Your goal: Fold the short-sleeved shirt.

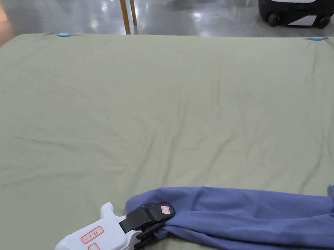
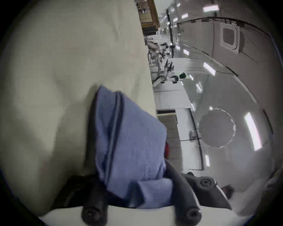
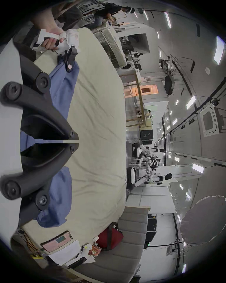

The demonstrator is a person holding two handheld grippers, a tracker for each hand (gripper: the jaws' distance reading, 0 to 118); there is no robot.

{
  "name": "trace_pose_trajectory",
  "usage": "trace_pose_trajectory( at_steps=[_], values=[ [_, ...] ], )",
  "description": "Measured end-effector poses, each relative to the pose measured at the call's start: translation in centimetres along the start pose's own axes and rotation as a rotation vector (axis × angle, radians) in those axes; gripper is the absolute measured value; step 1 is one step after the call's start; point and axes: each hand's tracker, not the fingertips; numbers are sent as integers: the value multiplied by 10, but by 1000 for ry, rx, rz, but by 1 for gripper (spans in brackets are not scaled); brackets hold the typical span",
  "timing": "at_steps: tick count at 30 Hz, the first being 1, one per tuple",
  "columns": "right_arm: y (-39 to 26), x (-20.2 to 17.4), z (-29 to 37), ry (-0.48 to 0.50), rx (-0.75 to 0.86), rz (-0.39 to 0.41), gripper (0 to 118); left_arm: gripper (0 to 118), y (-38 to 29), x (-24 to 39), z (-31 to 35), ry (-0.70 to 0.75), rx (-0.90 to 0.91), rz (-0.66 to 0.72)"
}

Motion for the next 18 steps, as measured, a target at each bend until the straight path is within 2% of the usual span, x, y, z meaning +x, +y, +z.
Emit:
trace_pose_trajectory(
  at_steps=[2, 3, 5, 7, 11, 13, 14, 18],
  values=[
    [1, -1, 1, 2, 0, 3, 4, 12, -3, 23, 15, 148, 87, -77],
    [2, -2, 2, 3, 4, 5, 4, 12, 1, 28, 23, 149, 97, -113],
    [2, -2, 3, 7, 8, 10, 4, 12, 9, 47, 44, 265, 174, -214],
    [2, -1, 5, 15, 10, 15, 4, 12, 15, 67, 54, 341, 172, -309],
    [0, 4, 9, 27, 11, 27, 4, 12, -21, 138, 29, 610, 159, -720],
    [-1, 9, 13, 31, 13, 27, 4, 12, -66, 176, -6, 761, 161, -1075],
    [-1, 12, 15, 31, 14, 25, 4, 12, -90, 192, -28, 786, 147, -1232],
    [-5, 27, 27, 26, 17, 14, 4, 12, -159, 199, -110, 746, 21, -1408]
  ],
)
